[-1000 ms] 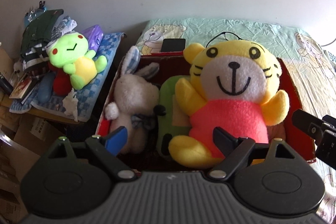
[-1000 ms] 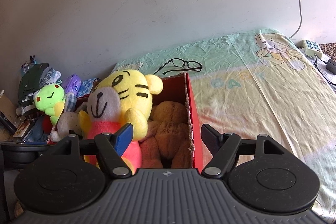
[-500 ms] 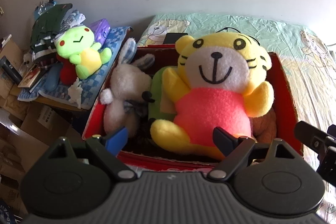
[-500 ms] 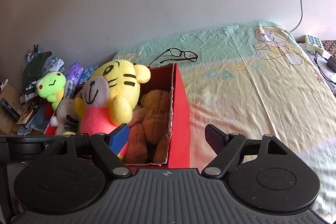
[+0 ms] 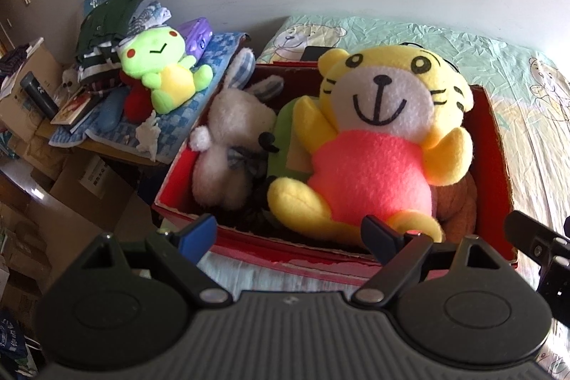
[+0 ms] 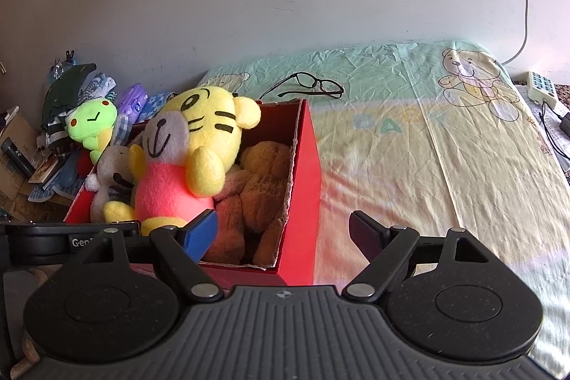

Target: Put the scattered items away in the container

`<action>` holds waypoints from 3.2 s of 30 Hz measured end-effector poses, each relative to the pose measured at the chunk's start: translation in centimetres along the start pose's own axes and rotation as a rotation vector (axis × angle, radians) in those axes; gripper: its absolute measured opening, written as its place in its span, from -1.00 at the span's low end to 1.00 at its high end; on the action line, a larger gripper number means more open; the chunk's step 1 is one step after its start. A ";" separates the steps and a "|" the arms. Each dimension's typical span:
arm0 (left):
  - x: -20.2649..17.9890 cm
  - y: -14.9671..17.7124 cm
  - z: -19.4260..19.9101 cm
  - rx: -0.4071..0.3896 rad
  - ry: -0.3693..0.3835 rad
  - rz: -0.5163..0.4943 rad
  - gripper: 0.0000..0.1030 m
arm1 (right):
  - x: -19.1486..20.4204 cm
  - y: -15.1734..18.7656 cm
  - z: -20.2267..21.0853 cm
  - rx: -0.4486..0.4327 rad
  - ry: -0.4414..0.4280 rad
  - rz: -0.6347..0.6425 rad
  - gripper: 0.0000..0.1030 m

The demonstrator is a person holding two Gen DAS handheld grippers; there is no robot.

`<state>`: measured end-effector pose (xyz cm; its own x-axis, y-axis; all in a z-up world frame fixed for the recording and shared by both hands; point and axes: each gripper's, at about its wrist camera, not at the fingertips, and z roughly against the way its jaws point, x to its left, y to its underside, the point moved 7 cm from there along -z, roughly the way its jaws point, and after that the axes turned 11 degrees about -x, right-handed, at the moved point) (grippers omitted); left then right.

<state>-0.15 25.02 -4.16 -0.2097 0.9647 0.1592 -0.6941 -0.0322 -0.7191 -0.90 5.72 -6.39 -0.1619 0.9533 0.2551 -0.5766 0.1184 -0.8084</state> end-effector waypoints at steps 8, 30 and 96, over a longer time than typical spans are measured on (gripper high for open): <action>-0.2 0.8 0.6 0.014 -0.002 0.014 0.70 | -0.2 0.3 0.8 0.015 -0.005 0.020 0.65; -1.2 5.7 1.9 0.135 0.039 0.045 0.70 | -2.9 2.5 1.4 0.152 0.091 0.028 0.74; -10.6 7.3 2.8 0.164 0.289 -0.129 0.71 | -8.5 4.6 2.1 0.199 0.304 -0.046 0.65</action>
<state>-4.89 13.87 -9.17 0.0739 0.9969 0.0272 -0.8087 0.0759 -0.5833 -3.87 -2.42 -11.20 0.0964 0.9908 0.0953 -0.7269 0.1355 -0.6733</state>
